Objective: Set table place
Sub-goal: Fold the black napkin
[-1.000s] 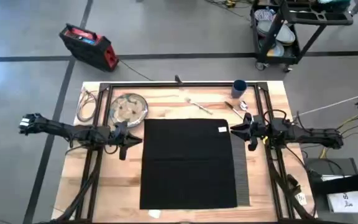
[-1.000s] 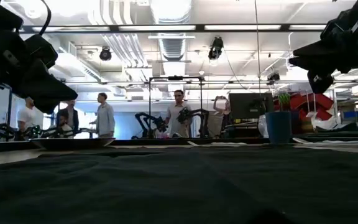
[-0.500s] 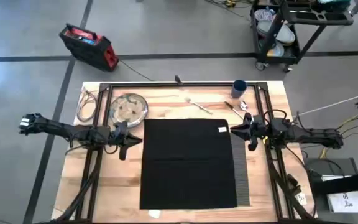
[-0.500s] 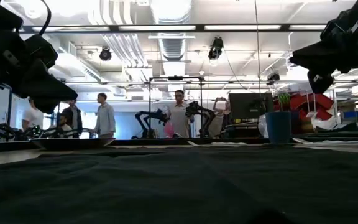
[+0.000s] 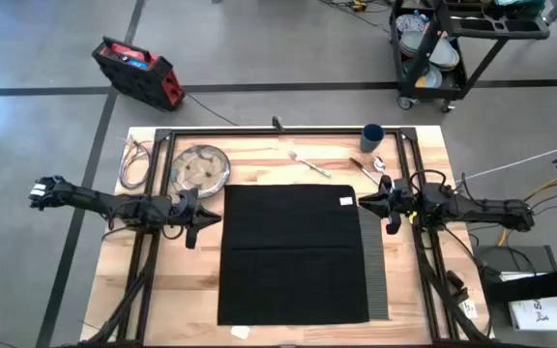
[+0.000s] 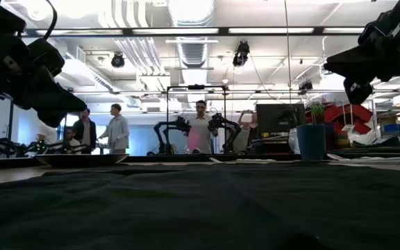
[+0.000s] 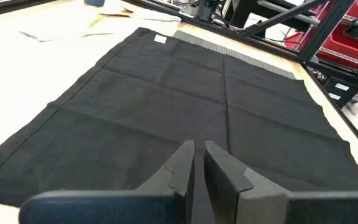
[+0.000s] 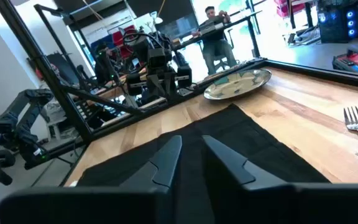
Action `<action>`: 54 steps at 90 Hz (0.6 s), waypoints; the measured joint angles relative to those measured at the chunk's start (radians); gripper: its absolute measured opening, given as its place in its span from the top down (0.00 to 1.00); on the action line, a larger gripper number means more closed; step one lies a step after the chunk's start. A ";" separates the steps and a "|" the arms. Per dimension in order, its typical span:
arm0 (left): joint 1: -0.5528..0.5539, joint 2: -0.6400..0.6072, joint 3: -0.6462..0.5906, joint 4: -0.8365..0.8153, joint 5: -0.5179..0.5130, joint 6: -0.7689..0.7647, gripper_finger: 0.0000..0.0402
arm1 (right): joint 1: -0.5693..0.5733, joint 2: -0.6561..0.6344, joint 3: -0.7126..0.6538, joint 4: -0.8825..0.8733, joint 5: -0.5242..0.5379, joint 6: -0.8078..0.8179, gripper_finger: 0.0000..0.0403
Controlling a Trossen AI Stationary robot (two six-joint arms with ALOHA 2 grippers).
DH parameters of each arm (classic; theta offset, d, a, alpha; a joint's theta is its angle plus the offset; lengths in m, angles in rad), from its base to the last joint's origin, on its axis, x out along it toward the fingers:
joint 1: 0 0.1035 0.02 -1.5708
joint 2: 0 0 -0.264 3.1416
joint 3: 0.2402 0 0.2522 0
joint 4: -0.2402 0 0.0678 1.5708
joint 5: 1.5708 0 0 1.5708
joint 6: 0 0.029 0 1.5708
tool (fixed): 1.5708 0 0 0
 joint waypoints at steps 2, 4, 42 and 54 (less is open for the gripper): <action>0.000 0.000 0.000 0.000 0.000 0.000 0.95 | 0.000 0.000 0.000 0.001 0.000 0.000 0.87; 0.000 0.000 0.000 0.000 0.000 0.000 0.95 | 0.000 0.000 0.000 0.002 0.000 0.000 0.87; 0.000 0.000 0.002 0.003 -0.069 0.285 0.95 | 0.000 0.000 0.000 0.076 0.005 0.304 0.82; 0.000 0.000 0.002 0.007 -0.100 0.403 0.95 | 0.000 0.000 0.000 0.068 0.026 0.402 0.84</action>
